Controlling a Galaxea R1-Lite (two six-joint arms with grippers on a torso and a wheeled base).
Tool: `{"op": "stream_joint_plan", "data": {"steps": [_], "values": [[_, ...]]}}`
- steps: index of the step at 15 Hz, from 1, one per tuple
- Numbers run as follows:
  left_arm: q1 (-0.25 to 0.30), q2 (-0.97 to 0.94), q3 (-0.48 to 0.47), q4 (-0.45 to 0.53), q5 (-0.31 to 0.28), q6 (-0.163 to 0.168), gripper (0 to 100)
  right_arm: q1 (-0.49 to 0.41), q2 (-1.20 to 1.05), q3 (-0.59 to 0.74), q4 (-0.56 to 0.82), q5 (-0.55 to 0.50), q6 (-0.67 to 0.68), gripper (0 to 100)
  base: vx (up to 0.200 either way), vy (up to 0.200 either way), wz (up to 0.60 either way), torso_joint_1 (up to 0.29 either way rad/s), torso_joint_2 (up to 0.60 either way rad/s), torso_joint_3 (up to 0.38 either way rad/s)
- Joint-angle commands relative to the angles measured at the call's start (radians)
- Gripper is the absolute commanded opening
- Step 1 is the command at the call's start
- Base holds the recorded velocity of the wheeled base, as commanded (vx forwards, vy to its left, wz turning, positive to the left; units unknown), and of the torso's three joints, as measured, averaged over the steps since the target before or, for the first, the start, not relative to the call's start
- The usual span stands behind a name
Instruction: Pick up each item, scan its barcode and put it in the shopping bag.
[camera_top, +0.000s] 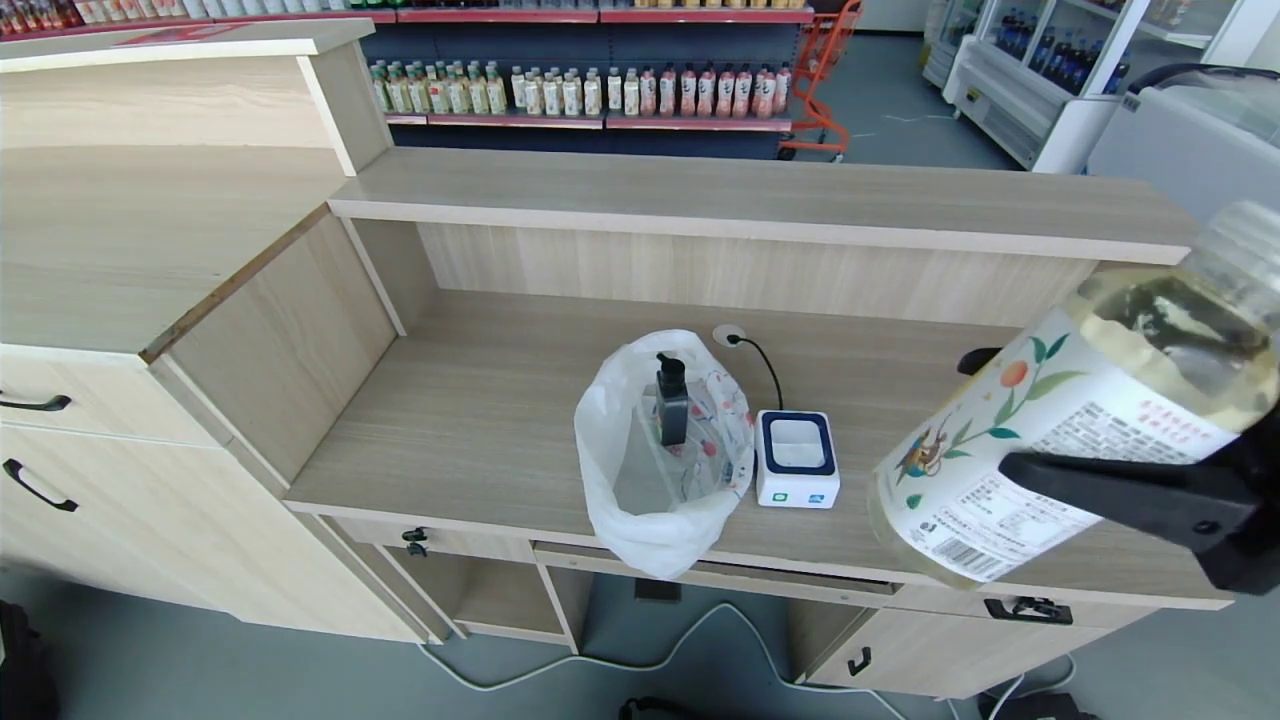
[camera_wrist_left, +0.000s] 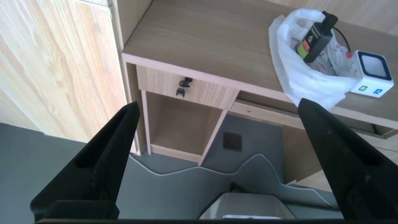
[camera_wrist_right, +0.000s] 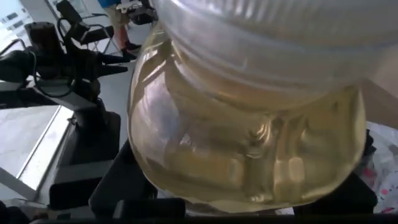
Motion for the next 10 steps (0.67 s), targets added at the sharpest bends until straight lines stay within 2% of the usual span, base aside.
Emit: {"op": "stream_joint_plan", "data": {"steps": [1,3,5,8,10], "values": [[0.000,0.000,0.000,0.000,0.000,0.000,100,-0.213,0.276,-0.047,-0.002,0.004,-0.342,0,0.000,0.000,0.00,0.000,0.00,0.000],[0.000,0.000,0.001,0.000,0.000,0.000,100,-0.282,0.417,-0.148,-0.015,0.011,-0.457,0,0.000,0.000,0.00,0.000,0.00,0.000],[0.000,0.000,0.000,0.000,0.000,0.000,100,-0.281,0.538,-0.248,-0.106,0.011,-0.462,0,0.000,0.000,0.00,0.000,0.00,0.000],[0.000,0.000,0.000,0.000,0.000,0.000,100,-0.250,0.720,-0.288,-0.333,0.027,-0.493,0,0.000,0.000,0.00,0.000,0.00,0.000],[0.000,0.000,0.000,0.000,-0.002,0.000,100,-0.241,0.796,-0.286,-0.408,0.039,-0.557,0,0.000,0.000,0.00,0.000,0.00,0.000]]}}
